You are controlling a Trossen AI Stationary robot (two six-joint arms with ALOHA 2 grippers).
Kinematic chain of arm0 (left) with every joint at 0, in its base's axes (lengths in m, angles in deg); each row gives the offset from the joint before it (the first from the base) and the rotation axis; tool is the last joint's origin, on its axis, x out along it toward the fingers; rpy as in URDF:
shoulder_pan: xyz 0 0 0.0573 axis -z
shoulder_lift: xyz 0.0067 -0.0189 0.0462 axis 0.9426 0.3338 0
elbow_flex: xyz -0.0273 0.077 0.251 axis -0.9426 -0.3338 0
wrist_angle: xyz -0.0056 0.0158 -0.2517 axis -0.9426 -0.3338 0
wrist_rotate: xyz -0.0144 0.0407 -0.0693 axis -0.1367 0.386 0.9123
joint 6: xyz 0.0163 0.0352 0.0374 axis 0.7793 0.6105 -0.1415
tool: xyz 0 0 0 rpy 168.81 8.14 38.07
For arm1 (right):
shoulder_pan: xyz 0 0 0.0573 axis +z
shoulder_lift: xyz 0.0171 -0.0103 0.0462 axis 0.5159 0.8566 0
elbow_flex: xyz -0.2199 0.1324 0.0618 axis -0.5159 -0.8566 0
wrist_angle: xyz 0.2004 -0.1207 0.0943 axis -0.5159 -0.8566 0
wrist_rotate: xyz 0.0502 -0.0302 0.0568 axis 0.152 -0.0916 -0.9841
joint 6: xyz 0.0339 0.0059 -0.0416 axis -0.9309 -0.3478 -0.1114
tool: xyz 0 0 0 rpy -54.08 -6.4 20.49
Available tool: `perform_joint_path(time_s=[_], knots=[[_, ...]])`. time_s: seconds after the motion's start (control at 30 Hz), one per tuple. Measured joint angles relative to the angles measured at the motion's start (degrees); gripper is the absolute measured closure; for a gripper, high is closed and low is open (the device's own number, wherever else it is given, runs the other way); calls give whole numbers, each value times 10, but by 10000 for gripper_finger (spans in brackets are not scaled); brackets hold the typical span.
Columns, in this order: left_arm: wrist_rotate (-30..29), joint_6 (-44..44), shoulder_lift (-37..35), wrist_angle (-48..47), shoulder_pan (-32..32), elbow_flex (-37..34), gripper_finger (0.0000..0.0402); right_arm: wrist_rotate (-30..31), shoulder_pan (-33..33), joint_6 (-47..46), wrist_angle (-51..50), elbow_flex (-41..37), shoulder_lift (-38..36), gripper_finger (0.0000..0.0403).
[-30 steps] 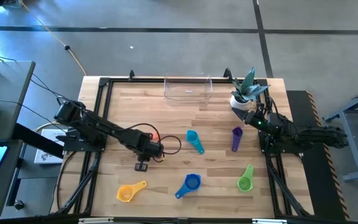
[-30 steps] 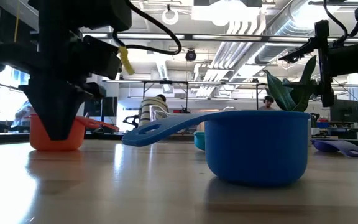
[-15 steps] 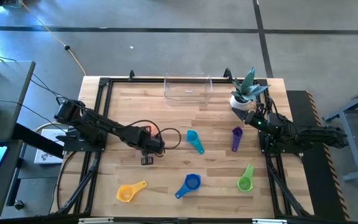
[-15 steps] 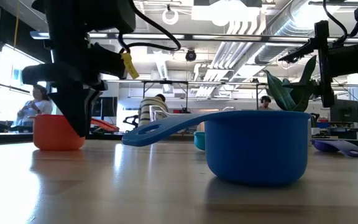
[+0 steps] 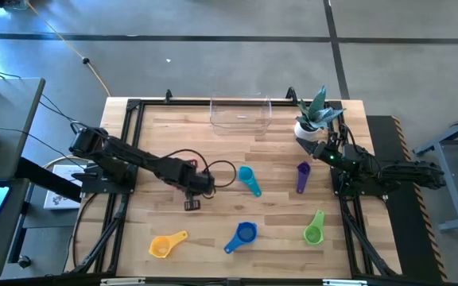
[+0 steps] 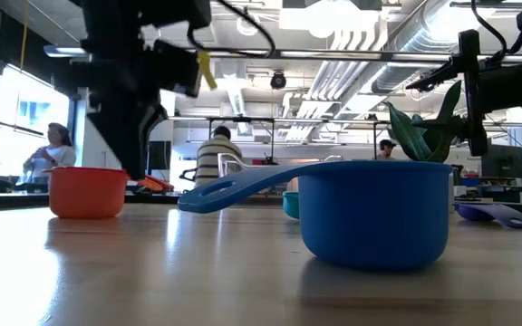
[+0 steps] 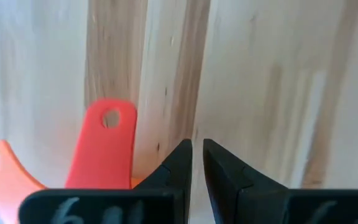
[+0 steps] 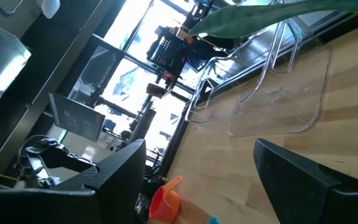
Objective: Nest measuring cups in basket
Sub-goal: Stack the red measuring cup on top of the orange measuring cup
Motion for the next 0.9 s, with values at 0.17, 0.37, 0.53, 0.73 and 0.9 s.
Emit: perform_joint_path(time_s=[0.17,0.37,0.53,0.73,0.9], knots=[[-3,9,0,-29,-15,58,371,1,0,5,0,0,0,115],[-69,36,0,-93,-88,112,371,1,0,5,0,0,0,115],[-72,43,-1,-141,-188,113,371,-2,0,5,0,0,0,115],[-30,46,-1,-144,-278,75,371,-20,0,7,0,0,0,115],[7,41,-1,-142,-316,35,371,-23,0,14,-1,0,0,115]])
